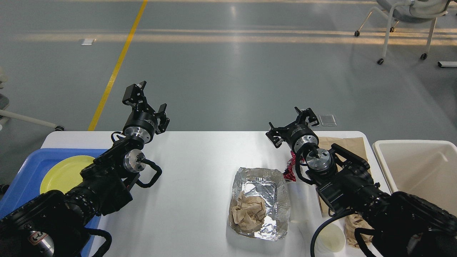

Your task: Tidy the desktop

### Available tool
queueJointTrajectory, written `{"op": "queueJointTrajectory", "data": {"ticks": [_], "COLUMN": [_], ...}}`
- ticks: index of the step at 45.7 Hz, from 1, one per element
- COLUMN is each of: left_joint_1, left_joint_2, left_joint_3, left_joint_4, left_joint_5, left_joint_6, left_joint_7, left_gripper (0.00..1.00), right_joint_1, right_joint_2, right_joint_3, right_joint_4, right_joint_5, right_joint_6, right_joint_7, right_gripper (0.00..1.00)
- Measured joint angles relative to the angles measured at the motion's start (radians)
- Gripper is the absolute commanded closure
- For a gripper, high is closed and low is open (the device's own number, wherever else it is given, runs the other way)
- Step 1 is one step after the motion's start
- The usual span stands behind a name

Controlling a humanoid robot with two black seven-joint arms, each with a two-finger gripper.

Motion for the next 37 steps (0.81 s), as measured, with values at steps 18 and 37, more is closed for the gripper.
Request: {"op": "queueJointTrajectory", "data": {"ticks": [18, 37], "left_joint_1": [0.0, 0.0], "left_joint_2": [0.0, 0.0], "left_joint_3": [0.0, 0.0], "left_joint_4": [0.0, 0.0], "left_joint_5": [0.0, 0.0], "left_joint_6": [0.0, 0.0], "left_joint_7": [0.0, 0.0], "left_gripper": [0.0, 0.0], "right_joint_1": [0.018, 0.008], "right_joint_2": [-0.06, -0.094], "right_joint_3": [0.034, 0.035], "right_joint_4": [-0.001, -0.003], "right_joint_5": [0.0, 0.0], "right_joint_6": [0.004, -0.007], "right_joint_7": [-0.001, -0.009], "right_gripper": [0.0, 0.0]}}
